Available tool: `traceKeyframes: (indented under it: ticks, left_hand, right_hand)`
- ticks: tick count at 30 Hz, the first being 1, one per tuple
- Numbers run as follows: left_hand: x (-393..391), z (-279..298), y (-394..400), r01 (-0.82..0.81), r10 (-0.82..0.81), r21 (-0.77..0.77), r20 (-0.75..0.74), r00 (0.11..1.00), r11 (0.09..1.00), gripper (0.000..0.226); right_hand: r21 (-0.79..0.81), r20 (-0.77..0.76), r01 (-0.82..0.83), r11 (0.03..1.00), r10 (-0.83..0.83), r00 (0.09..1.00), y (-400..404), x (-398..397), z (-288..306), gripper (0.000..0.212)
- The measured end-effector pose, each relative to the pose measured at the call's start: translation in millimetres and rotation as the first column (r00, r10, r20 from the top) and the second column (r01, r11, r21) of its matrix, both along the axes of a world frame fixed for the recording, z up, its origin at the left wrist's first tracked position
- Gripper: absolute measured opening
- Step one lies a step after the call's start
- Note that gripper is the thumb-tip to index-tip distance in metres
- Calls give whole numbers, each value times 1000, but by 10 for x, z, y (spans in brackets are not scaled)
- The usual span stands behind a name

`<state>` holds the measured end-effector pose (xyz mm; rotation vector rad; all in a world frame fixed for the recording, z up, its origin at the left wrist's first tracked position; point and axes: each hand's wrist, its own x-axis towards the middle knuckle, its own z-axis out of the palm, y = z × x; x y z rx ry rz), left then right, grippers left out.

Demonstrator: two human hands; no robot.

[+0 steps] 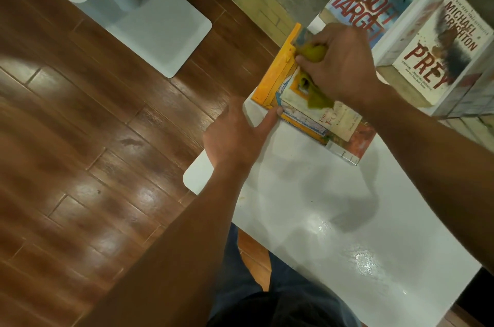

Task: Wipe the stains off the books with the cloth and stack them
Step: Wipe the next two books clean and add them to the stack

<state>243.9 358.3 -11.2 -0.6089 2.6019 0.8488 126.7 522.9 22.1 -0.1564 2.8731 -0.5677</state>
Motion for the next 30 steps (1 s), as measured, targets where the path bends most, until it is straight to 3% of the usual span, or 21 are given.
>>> traceKeyframes:
  ticks: [3,6,10,14,17,20,24,30]
  left_hand:
    - [-7,7,-5,3,-3,-4,8,1000,1000,73]
    - [-1,2,2,9,-9,6,17,1000,1000,74]
    - [1,1,-2,2,-2,10,4,1000,1000,75]
    - [-11,-6,-7,2,-3,17,21,1000,1000,76]
    - [-3,-4,-4,3,-4,17,11,1000,1000,76]
    - [-15,-11,-6,9,-10,21,23,1000,1000,76]
    - [-7,-15,-6,3,-4,34,22,1000,999,75]
    - [-3,-1,1,5,-6,22,24,1000,1000,74]
  right_hand:
    - [19,34,-170,985,170,985,-58,5,22,33]
    - [27,-3,5,1000,-4,1000,-48,-117,11,35]
    - [50,5,-140,989,140,990,-118,-79,24,30]
    - [82,-36,-1,997,4,999,-95,-195,-20,36]
    - [101,-5,-78,992,79,997,-81,-169,-15,34]
    - [102,-22,2,995,0,1000,-47,-192,-19,37]
    - [100,13,-65,993,64,998,-19,-177,-17,37]
    - [107,-2,86,991,-86,996,174,-85,6,40]
